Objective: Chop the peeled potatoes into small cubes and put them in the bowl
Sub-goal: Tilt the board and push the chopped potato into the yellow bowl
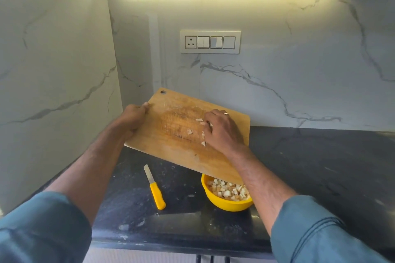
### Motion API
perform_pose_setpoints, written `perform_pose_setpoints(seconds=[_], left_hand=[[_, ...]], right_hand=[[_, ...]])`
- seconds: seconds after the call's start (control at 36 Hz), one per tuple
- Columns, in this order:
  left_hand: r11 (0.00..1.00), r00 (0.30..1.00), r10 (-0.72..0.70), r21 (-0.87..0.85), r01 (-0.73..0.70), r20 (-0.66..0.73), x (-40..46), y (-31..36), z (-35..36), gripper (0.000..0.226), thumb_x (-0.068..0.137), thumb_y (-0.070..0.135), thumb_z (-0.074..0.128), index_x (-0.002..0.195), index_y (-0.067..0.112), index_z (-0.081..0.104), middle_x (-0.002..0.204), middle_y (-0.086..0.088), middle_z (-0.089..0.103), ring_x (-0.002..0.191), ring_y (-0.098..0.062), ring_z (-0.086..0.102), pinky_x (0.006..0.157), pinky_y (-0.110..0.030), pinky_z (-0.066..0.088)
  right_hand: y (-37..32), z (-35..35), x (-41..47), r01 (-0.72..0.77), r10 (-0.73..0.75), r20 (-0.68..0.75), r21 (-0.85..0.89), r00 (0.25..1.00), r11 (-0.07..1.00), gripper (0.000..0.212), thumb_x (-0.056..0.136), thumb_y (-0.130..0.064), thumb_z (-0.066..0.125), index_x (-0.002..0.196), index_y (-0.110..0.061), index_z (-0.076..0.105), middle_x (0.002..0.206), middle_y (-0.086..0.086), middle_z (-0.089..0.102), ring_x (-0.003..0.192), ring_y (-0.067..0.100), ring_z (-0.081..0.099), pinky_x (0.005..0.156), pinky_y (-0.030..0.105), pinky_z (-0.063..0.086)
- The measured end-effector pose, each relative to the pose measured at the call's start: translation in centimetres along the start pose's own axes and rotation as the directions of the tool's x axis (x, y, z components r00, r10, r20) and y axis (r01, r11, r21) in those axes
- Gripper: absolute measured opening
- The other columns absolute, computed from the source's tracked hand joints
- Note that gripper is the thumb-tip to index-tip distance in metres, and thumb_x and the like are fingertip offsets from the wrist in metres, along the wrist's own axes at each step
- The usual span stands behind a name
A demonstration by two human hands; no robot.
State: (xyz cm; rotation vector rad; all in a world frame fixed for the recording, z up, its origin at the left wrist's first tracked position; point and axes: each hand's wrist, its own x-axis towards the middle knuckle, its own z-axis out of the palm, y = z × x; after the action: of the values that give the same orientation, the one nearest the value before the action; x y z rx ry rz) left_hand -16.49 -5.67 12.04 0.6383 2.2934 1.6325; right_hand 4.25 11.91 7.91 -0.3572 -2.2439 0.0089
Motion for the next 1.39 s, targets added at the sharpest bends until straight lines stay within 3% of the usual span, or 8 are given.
perform_pose_setpoints(seconds=[0.31,0.47,0.69,0.94,1.03,1.17,1.31,1.39], left_hand=[[1.0,1.0,-0.001,0.002,0.001,-0.02,0.1,0.0,0.1,0.06,0.106,0.051,0.044,0.133,0.0,0.06,0.126,-0.015,0.065,0.114,-0.035,0.062,0.103,-0.052,0.049],[1.0,1.0,-0.006,-0.013,0.006,-0.01,-0.3,-0.4,0.5,0.056,0.108,0.046,0.043,0.131,-0.002,0.061,0.123,-0.016,0.066,0.101,-0.031,0.064,0.084,-0.04,0.048],[0.999,1.0,-0.015,-0.037,0.015,0.001,-0.5,-0.4,0.4,0.056,0.107,0.047,0.045,0.13,-0.001,0.06,0.12,-0.015,0.067,0.101,-0.032,0.066,0.082,-0.042,0.052],[1.0,0.999,-0.001,-0.03,0.0,-0.033,-0.9,-0.2,0.3,0.055,0.107,0.047,0.044,0.129,-0.001,0.059,0.121,-0.014,0.065,0.105,-0.033,0.063,0.088,-0.043,0.048],[0.999,0.999,-0.007,-0.037,0.005,-0.044,-0.7,-0.3,-0.5,0.056,0.107,0.05,0.044,0.129,0.001,0.061,0.121,-0.014,0.067,0.106,-0.033,0.065,0.094,-0.045,0.052],[0.999,0.998,0.002,-0.036,-0.004,-0.06,-0.9,-0.1,-1.2,0.051,0.107,0.048,0.045,0.124,0.003,0.063,0.115,-0.013,0.068,0.094,-0.029,0.066,0.083,-0.041,0.052],[1.0,0.997,-0.011,-0.004,0.011,-0.078,-0.9,0.1,-2.1,0.058,0.105,0.053,0.046,0.13,0.004,0.062,0.12,-0.014,0.068,0.106,-0.034,0.066,0.097,-0.049,0.053],[1.0,0.997,-0.004,0.006,0.005,-0.079,-1.0,0.3,-2.1,0.057,0.104,0.053,0.046,0.128,0.004,0.063,0.118,-0.014,0.068,0.105,-0.035,0.067,0.099,-0.051,0.053]], right_hand=[[-0.5,-1.4,-2.1,-0.075,0.072,0.058,0.05,0.996,0.996,0.017,0.092,-0.022,0.062,0.106,-0.018,0.07,0.11,-0.002,0.066,0.106,0.02,0.052,0.08,0.033,0.049],[-0.8,-1.8,-4.1,-0.054,0.053,0.043,0.021,0.998,0.998,0.015,0.091,-0.024,0.065,0.104,-0.018,0.069,0.106,-0.004,0.064,0.103,0.022,0.051,0.077,0.034,0.05],[-1.3,-2.8,-5.6,-0.038,0.038,0.06,0.008,0.997,0.999,0.014,0.092,-0.023,0.063,0.104,-0.019,0.069,0.102,-0.003,0.062,0.099,0.023,0.051,0.086,0.036,0.049],[-1.9,-3.7,-8.1,-0.053,0.051,0.101,0.024,0.994,0.998,0.014,0.092,-0.025,0.065,0.104,-0.019,0.07,0.103,-0.003,0.062,0.103,0.025,0.053,0.094,0.041,0.049],[-2.4,-4.1,-9.1,-0.053,0.048,0.123,0.038,0.991,0.998,0.016,0.09,-0.023,0.067,0.104,-0.018,0.071,0.102,-0.002,0.062,0.103,0.025,0.052,0.089,0.039,0.05],[-2.9,-4.7,-10.2,-0.074,0.067,0.201,0.029,0.977,0.997,0.015,0.09,-0.027,0.068,0.103,-0.021,0.072,0.102,-0.005,0.061,0.103,0.022,0.051,0.084,0.04,0.052],[-2.6,-5.5,-10.9,-0.088,0.076,0.267,0.031,0.961,0.996,0.013,0.089,-0.031,0.071,0.098,-0.023,0.074,0.098,-0.008,0.064,0.1,0.015,0.053,0.085,0.031,0.05],[-2.4,-6.2,-11.0,-0.135,0.109,0.312,0.064,0.944,0.989,0.014,0.092,-0.033,0.067,0.095,-0.024,0.077,0.095,-0.01,0.067,0.093,0.012,0.058,0.085,0.034,0.054]])
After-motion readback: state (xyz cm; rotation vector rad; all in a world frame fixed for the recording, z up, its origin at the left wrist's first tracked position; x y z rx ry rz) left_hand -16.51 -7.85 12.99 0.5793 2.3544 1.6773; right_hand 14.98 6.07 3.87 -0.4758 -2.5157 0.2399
